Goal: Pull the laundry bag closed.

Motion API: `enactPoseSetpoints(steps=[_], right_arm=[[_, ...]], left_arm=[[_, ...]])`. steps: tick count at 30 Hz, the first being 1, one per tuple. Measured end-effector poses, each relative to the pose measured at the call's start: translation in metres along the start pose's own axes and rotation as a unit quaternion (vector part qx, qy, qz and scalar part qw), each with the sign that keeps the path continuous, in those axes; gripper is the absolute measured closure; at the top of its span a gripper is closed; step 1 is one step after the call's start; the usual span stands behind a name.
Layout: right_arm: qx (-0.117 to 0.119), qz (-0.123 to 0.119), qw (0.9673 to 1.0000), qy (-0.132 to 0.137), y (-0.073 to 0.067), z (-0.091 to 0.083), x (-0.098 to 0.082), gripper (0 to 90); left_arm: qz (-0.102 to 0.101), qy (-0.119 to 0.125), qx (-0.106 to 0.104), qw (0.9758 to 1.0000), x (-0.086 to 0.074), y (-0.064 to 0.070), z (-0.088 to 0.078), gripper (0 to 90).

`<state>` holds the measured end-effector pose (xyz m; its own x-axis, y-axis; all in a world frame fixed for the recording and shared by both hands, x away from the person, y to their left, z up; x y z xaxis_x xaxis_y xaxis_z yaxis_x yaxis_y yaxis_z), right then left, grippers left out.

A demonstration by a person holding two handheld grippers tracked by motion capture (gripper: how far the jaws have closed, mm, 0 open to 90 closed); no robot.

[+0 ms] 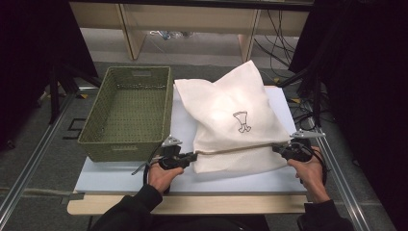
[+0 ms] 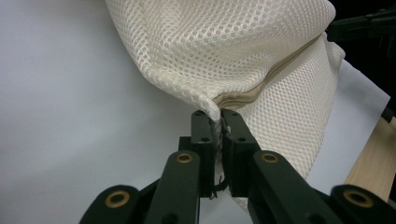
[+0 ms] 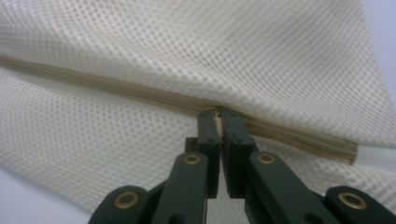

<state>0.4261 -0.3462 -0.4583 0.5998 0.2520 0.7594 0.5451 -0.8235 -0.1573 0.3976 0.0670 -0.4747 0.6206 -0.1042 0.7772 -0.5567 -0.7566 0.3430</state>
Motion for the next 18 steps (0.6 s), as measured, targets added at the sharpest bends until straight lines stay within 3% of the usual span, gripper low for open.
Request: enactPoseSetpoints(steps=[6,8,9,10,12,14,16,18], right_arm=[[-0.017,0.006,0.9998,-0.006,0.01,-0.005,-0.003,88.4],[-0.009,0.024,0.9997,0.002,0.009,-0.003,-0.004,88.4],[-0.016,0.009,0.9998,-0.006,0.012,-0.005,-0.004,88.4],[-0.007,0.012,0.9999,-0.005,0.013,-0.004,-0.004,88.4],[-0.024,0.011,0.9996,-0.008,0.015,-0.006,-0.005,88.4],[-0.019,0.03,0.9993,-0.006,0.014,-0.006,-0.006,88.4],[-0.02,0.013,0.9997,-0.005,0.018,-0.006,-0.006,88.4],[-0.017,0.023,0.9996,-0.004,0.018,-0.005,-0.006,88.4]], left_arm=[[0.0,0.0,0.0,1.0,0.0,0.0,0.0,84.0],[-0.002,0.0,0.001,1.0,0.0,0.0,0.0,84.0],[0.001,0.0,0.002,1.0,0.0,0.0,0.0,84.0],[-0.001,-0.001,0.002,1.0,0.0,0.0,0.0,84.0],[-0.001,0.001,0.002,1.0,0.0,0.0,0.0,84.0],[-0.001,0.0,0.002,1.0,0.0,0.0,0.0,84.0],[-0.001,0.0,0.003,1.0,0.0,0.0,0.0,84.0],[-0.001,-0.001,0.003,1.0,0.0,0.0,0.0,84.0]])
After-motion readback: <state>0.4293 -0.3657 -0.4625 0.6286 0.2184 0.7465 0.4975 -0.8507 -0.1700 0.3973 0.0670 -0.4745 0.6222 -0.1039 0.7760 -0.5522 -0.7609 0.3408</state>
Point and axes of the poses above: each handheld gripper's, and its own axes: z roughly forward along the jaws, x roughly out of its top, y roughly to its right, the point moved 1 cm from there along z, roughly forward along the jaws, and after that the axes turned 3 degrees about x, right-handed, at the moved point
